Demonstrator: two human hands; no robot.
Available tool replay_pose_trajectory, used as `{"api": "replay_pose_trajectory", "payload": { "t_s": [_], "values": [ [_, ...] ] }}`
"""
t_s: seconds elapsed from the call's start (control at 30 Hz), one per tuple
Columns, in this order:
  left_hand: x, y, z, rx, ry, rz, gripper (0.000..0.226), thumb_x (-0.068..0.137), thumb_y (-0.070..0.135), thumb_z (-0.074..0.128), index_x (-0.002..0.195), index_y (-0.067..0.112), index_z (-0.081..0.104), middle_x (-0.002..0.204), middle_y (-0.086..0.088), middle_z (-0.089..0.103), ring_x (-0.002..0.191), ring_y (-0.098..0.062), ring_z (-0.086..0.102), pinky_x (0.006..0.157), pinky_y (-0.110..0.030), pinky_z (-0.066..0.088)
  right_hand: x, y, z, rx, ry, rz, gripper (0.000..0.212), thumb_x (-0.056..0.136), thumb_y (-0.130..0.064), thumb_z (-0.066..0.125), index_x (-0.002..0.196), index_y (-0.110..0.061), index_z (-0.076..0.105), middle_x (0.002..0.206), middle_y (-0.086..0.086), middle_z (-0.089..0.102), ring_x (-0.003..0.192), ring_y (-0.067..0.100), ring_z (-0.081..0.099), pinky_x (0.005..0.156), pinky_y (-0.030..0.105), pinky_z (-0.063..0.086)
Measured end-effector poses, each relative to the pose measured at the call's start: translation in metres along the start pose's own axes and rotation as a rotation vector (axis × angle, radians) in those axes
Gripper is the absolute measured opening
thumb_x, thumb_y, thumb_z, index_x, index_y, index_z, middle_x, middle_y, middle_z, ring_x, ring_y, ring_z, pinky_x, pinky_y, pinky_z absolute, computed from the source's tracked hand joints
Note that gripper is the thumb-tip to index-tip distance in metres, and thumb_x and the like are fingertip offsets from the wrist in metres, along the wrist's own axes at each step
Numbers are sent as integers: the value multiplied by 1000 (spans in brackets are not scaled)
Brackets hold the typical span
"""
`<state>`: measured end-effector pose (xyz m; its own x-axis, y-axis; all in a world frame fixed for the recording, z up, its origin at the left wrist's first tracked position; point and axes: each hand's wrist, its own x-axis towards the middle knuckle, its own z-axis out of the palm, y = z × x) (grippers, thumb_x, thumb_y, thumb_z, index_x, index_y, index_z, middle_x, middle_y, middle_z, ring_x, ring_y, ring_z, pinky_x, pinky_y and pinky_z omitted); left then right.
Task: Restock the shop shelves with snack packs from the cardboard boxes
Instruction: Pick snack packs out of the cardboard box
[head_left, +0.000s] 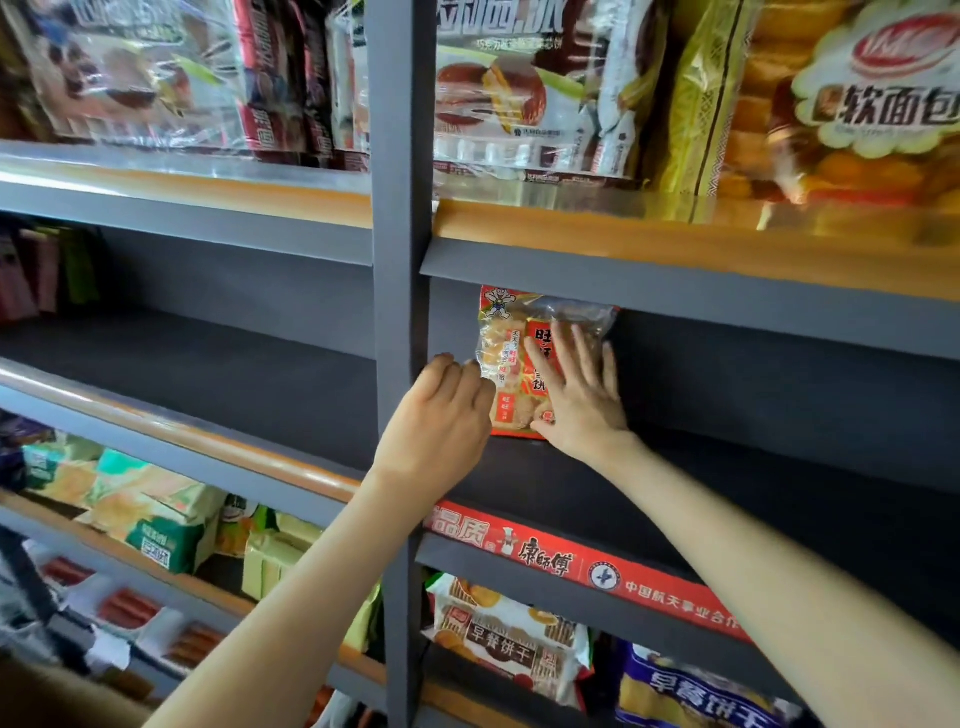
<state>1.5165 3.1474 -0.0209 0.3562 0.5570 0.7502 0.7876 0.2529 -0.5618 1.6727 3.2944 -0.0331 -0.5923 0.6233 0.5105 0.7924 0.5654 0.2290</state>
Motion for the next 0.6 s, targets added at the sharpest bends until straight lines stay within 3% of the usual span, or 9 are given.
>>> {"api": "replay_pose_trajectory", "payload": {
  "t_s": [0.1,0.27,0.4,0.47,0.53,0.6],
  "values": [
    [-1,0,0,1,2,-16,19,79,25,66,87,8,70,86,-9,68,81,-25,63,94,-38,35,10,-19,7,-156,-104,-146,100,89,-48,59,148,-33,-19,148,-1,-36,137,23,-33,101,50,-35],
    [-2,2,1,35,-65,8,24,83,22,49,84,11,70,77,-4,63,77,-22,61,94,-37,34,30,-29,17,-204,-217,17,83,95,-55,44,148,-39,-17,157,-8,-23,143,28,-26,101,60,-25],
    [1,4,-1,23,-84,10,28,82,16,41,74,14,68,70,-2,60,70,-20,58,90,-36,36,28,-39,16,-183,-211,23,85,94,-50,48,150,-36,-14,159,-5,-20,144,29,-23,103,60,-23],
    [1,3,-5,-31,-71,17,28,79,13,41,72,14,67,68,-2,59,67,-21,57,88,-35,37,16,-42,9,-119,-193,11,82,94,-44,51,153,-33,-4,160,-3,-17,146,29,-19,108,56,-20],
    [0,1,-7,-102,-46,38,14,76,16,53,72,15,66,68,-1,60,66,-20,58,86,-33,38,-4,-45,-10,-9,-180,30,73,93,-40,52,154,-27,14,162,1,-8,147,29,-11,115,55,-11],
    [-8,-1,-11,-222,-29,45,9,75,17,59,76,15,67,74,-2,63,69,-22,61,87,-33,38,-42,-54,-33,185,-109,107,56,93,-36,51,145,-17,37,159,9,16,146,32,7,116,51,7]
  ]
}}
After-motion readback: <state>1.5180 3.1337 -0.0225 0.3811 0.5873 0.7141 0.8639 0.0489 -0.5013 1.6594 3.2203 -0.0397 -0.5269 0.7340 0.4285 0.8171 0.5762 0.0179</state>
